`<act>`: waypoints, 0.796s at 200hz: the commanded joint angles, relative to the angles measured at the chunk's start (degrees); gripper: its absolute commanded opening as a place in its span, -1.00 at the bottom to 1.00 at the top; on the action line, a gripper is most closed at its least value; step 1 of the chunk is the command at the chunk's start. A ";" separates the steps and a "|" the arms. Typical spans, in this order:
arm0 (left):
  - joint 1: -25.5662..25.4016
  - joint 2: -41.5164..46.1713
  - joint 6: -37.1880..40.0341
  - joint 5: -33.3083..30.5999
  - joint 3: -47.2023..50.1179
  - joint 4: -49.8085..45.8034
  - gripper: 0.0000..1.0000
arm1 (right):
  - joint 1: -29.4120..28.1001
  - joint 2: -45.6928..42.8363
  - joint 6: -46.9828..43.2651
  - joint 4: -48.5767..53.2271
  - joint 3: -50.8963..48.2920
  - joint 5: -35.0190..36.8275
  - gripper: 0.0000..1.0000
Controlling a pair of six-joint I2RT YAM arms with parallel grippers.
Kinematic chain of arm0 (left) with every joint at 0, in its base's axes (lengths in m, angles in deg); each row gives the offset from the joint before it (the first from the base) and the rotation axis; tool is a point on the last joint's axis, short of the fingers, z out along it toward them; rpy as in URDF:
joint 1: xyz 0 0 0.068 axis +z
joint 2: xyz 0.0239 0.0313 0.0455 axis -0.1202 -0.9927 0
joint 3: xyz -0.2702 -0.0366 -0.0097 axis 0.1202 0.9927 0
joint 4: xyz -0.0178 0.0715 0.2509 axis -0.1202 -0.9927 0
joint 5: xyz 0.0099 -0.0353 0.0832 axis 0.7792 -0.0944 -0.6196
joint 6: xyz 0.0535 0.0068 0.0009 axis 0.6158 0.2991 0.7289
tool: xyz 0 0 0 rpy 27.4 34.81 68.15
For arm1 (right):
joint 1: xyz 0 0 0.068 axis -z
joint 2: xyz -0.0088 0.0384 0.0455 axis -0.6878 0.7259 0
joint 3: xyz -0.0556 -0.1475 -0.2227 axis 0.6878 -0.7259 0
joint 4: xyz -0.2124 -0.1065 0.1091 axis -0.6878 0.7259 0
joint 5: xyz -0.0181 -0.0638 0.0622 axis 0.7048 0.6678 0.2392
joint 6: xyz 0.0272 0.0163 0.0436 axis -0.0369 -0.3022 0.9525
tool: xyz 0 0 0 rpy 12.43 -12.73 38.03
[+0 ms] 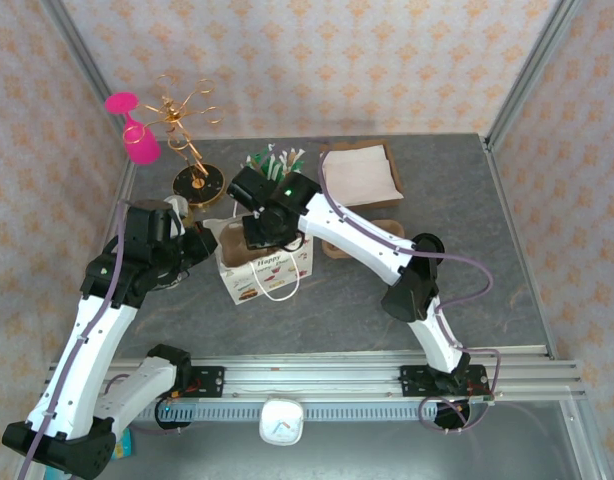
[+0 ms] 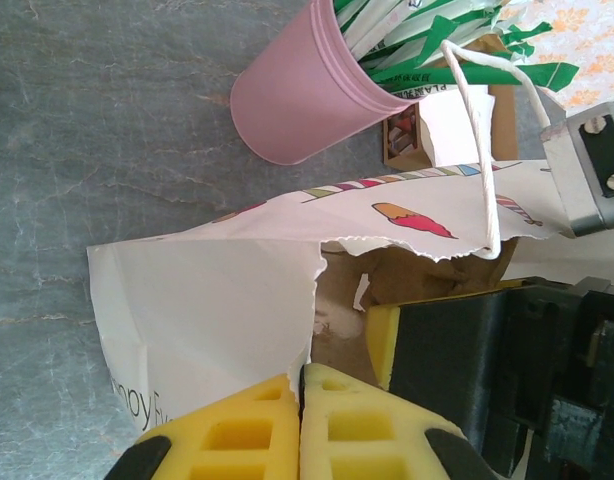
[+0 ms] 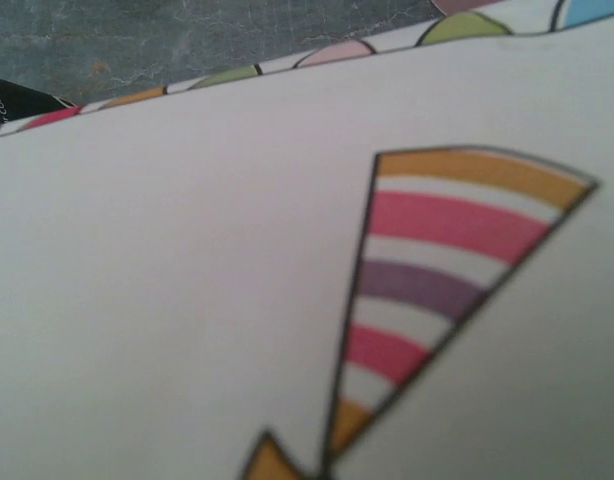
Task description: Pack the takeout coffee
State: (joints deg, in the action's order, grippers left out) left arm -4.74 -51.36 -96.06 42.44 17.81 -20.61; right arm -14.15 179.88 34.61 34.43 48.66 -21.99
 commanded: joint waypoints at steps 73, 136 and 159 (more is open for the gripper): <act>-0.63 -0.77 0.92 -0.52 -0.44 -0.93 -0.82 | -0.14 2.01 0.90 2.54 -0.69 -2.51 -0.35; -0.67 -0.50 0.80 -1.48 0.27 -0.39 -0.81 | -0.14 2.86 0.89 2.64 -3.04 -1.42 -0.33; -0.67 -0.23 0.57 -1.56 0.65 0.05 -0.81 | 0.43 4.12 0.95 0.39 -3.75 -2.31 -0.34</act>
State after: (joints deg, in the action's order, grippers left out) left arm -4.76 -52.00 -96.08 42.09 17.83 -20.61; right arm -14.13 181.87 34.83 35.13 46.23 -24.09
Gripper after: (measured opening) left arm 0.094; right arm 0.332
